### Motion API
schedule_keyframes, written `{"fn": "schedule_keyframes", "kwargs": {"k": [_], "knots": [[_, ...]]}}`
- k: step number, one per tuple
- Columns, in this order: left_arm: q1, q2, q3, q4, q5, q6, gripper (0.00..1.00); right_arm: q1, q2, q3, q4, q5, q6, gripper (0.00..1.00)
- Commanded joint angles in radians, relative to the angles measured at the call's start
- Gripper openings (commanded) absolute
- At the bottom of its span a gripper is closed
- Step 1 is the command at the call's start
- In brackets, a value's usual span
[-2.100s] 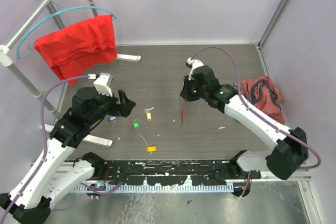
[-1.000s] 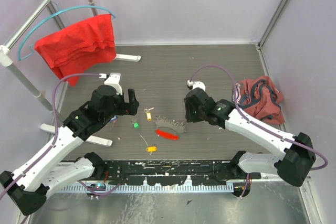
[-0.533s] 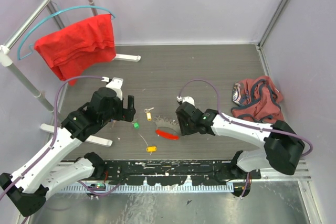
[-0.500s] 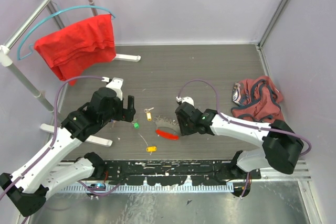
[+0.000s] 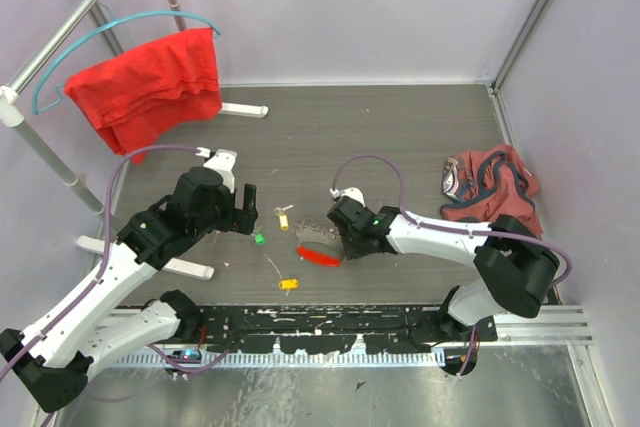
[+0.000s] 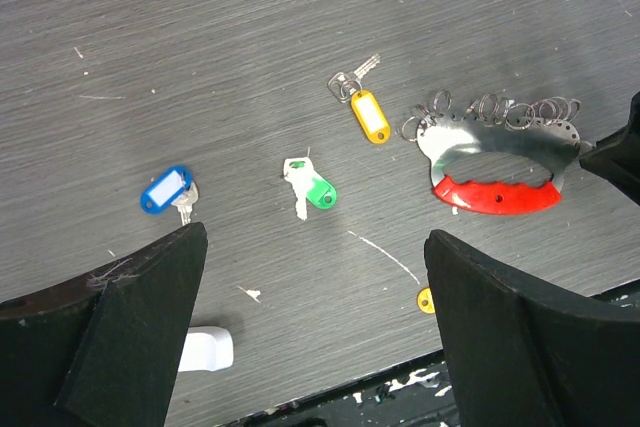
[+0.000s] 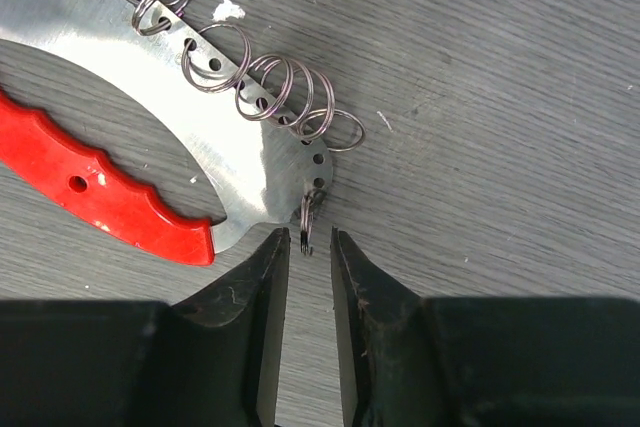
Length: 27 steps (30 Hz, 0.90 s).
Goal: Put the keys on the keyring
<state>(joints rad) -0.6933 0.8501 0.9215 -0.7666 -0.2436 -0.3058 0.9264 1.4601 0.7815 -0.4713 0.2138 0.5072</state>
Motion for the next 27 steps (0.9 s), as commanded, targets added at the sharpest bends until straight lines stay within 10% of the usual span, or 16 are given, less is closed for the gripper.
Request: {"fn": "schedule_keyframes", "kwargs": {"k": [1, 27], "knots": [[0.003, -0.003, 0.007, 0.004, 0.012, 0.013, 0.97, 0.0, -0.002, 0.041, 0.037, 0.039, -0.01, 0.29], [0.004, -0.02, -0.001, 0.013, 0.002, 0.014, 0.97, 0.0, 0.002, 0.057, 0.052, 0.058, -0.023, 0.01]]}}
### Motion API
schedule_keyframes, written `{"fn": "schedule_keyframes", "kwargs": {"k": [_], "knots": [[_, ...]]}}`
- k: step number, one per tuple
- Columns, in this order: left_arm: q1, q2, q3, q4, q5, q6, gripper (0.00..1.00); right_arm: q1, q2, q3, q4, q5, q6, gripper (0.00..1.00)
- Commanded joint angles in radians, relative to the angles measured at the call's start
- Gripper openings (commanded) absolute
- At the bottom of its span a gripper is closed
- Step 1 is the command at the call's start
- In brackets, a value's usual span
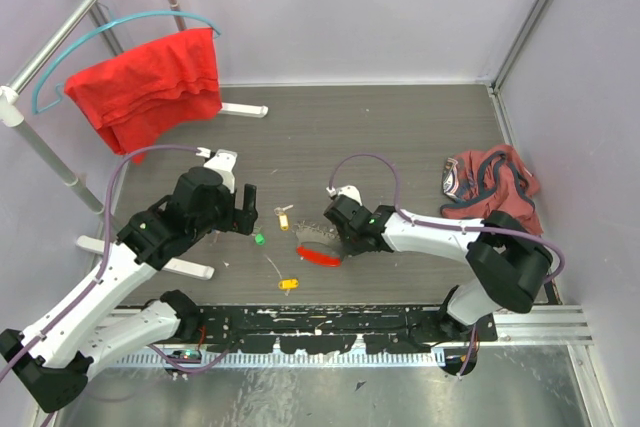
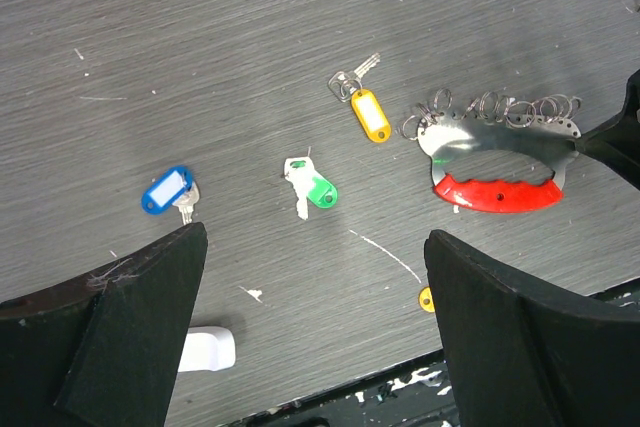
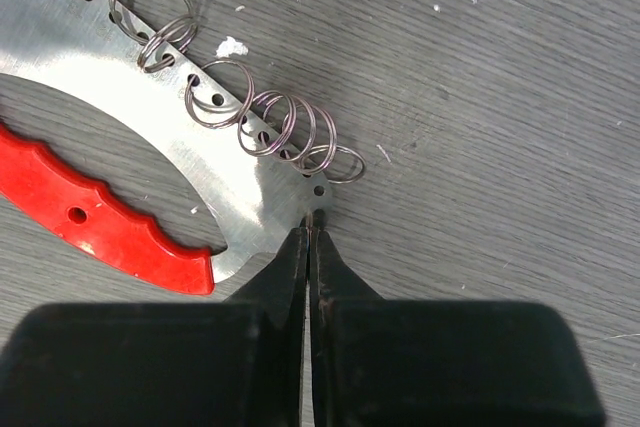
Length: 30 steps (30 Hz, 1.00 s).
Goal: Put the keys on the keyring
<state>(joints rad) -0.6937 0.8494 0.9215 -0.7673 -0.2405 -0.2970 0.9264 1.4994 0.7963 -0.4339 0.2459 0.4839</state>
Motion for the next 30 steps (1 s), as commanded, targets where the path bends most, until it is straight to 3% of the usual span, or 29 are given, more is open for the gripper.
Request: {"fn": "schedule_keyframes", "kwargs": {"k": [1, 10, 17, 24, 30], "knots": [[0.004, -0.026, -0.002, 0.016, -0.005, 0.006, 0.98, 0.0, -0.056, 0.045, 0.005, 0.022, 0.001, 0.01], [0.004, -0.087, 0.022, 0.05, -0.002, 0.032, 0.98, 0.0, -0.247, 0.18, -0.117, -0.065, 0.0, 0.01], [-0.013, -0.021, 0.13, 0.075, 0.073, 0.051, 0.98, 0.0, -0.335, 0.296, -0.185, -0.063, 0.049, 0.01], [-0.176, 0.028, 0.152, 0.166, 0.001, 0.052, 0.99, 0.0, -0.375, 0.395, -0.265, 0.059, 0.19, 0.01], [-0.277, 0.057, 0.139, 0.307, -0.013, 0.071, 1.0, 0.0, -0.408, 0.485, -0.287, 0.072, 0.284, 0.01]]}}
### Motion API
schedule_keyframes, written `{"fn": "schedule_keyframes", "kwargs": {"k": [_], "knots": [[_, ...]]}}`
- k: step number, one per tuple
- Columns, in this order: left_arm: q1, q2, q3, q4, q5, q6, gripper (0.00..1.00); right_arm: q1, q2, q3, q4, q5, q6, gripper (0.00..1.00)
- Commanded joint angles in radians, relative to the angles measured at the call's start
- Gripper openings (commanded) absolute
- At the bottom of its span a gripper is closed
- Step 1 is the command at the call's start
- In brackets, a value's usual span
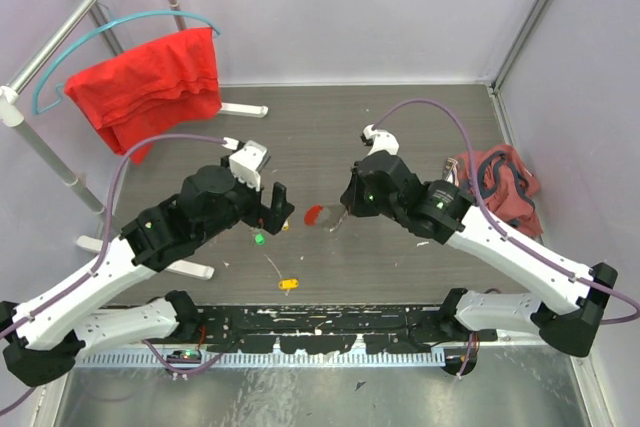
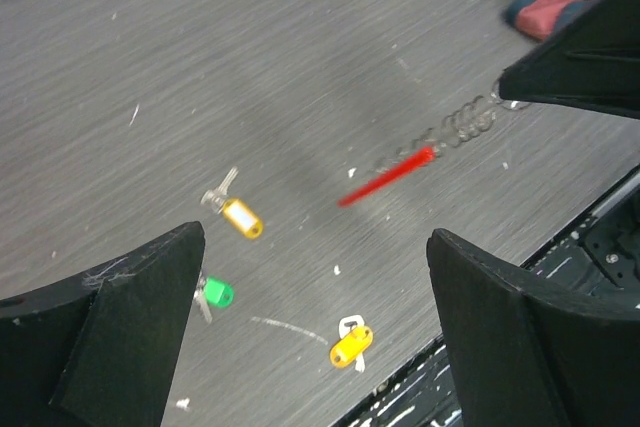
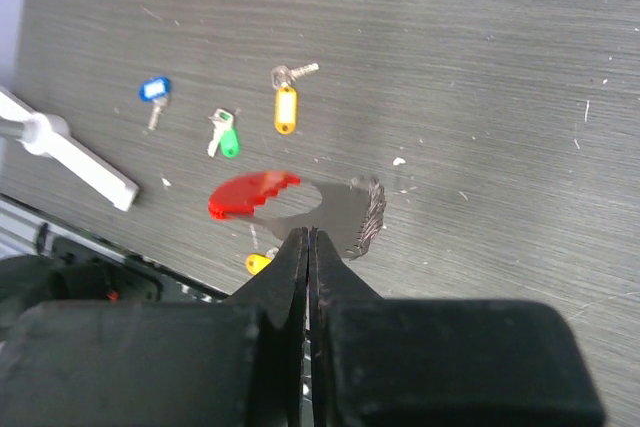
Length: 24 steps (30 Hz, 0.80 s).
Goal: Put the keys on the keyring
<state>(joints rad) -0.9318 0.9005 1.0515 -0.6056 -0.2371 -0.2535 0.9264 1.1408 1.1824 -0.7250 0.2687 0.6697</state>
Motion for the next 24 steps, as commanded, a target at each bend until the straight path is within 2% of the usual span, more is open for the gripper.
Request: {"fn": "schedule_keyframes", "kwargs": {"k": [1, 6, 12, 19, 24], "knots": [[-0.048, 0.007, 0.001, 0.175, -0.012, 0.035, 1.0, 0.0, -0.059, 0.111, -0.001, 0.055, 0.111, 0.01], [-0.106, 0.022, -0.009, 0.307, 0.029, 0.09, 0.99, 0.0, -0.117, 0.132, 0.026, 0.073, 0.197, 0.01], [-0.168, 0.01, -0.079, 0.502, 0.129, 0.268, 0.99, 0.0, -0.115, 0.191, -0.009, 0.04, 0.178, 0.01], [-0.17, 0.023, -0.084, 0.558, 0.295, 0.389, 0.98, 0.0, -0.126, 0.244, -0.031, -0.039, 0.103, 0.01], [-0.17, 0.025, -0.077, 0.575, 0.295, 0.427, 0.96, 0.0, -0.127, 0.278, -0.04, -0.136, 0.04, 0.01]]}}
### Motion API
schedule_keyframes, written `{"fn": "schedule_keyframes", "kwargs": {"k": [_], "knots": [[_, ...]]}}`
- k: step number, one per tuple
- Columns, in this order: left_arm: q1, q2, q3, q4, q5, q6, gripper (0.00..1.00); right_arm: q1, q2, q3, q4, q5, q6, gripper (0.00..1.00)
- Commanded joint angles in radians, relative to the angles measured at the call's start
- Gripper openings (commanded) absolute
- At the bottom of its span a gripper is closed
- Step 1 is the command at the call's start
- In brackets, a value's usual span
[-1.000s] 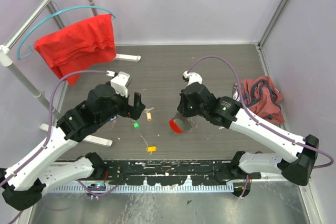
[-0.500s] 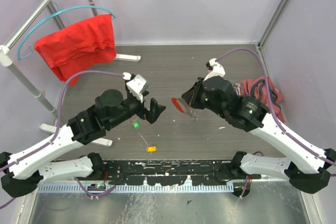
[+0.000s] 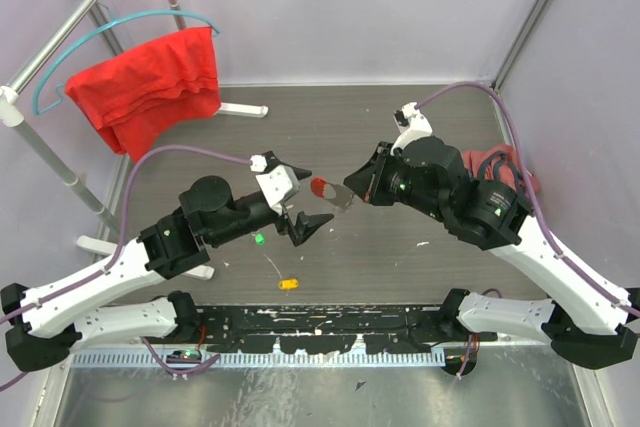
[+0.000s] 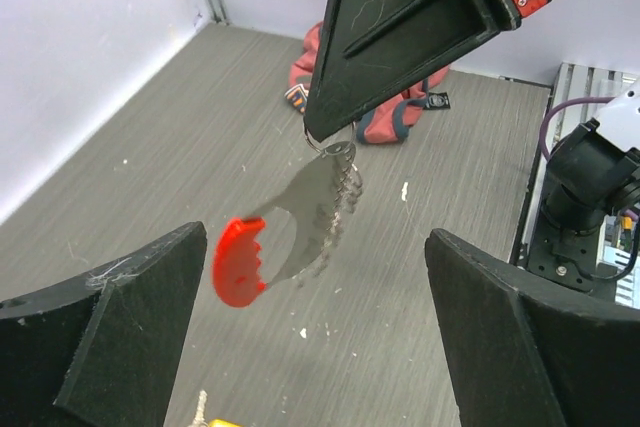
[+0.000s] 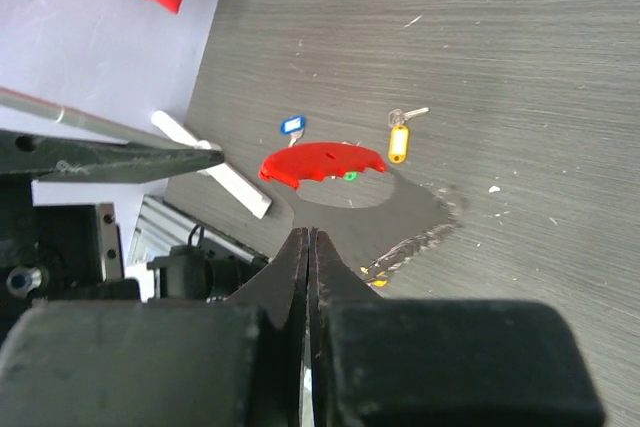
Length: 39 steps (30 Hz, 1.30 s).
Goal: Put the keys on the keyring
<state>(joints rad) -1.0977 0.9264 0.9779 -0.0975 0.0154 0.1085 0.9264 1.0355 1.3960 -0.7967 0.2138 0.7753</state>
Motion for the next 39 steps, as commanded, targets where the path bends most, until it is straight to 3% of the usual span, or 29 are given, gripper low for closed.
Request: {"fn": "schedule_keyframes", "kwargs": {"k": [1, 8, 13, 20, 39], "knots": [[-0.004, 0.0, 0.002, 0.068, 0.042, 0.068, 0.95, 0.0, -0.022, 0.065, 0.03, -0.086, -0.07, 0.01], [-0.004, 0.028, 0.042, 0.067, 0.064, 0.082, 0.88, 0.0, -0.023, 0.071, 0.052, -0.164, -0.103, 0.01], [-0.004, 0.051, 0.068, 0.065, 0.112, 0.073, 0.75, 0.0, -0.04, 0.059, 0.073, -0.184, -0.143, 0.01], [-0.004, 0.057, 0.069, 0.106, 0.161, -0.009, 0.63, 0.0, -0.079, 0.01, 0.132, -0.192, -0.207, 0.01], [-0.004, 0.105, 0.073, 0.18, 0.158, -0.055, 0.38, -0.001, -0.084, -0.011, 0.194, -0.249, -0.154, 0.01]]}}
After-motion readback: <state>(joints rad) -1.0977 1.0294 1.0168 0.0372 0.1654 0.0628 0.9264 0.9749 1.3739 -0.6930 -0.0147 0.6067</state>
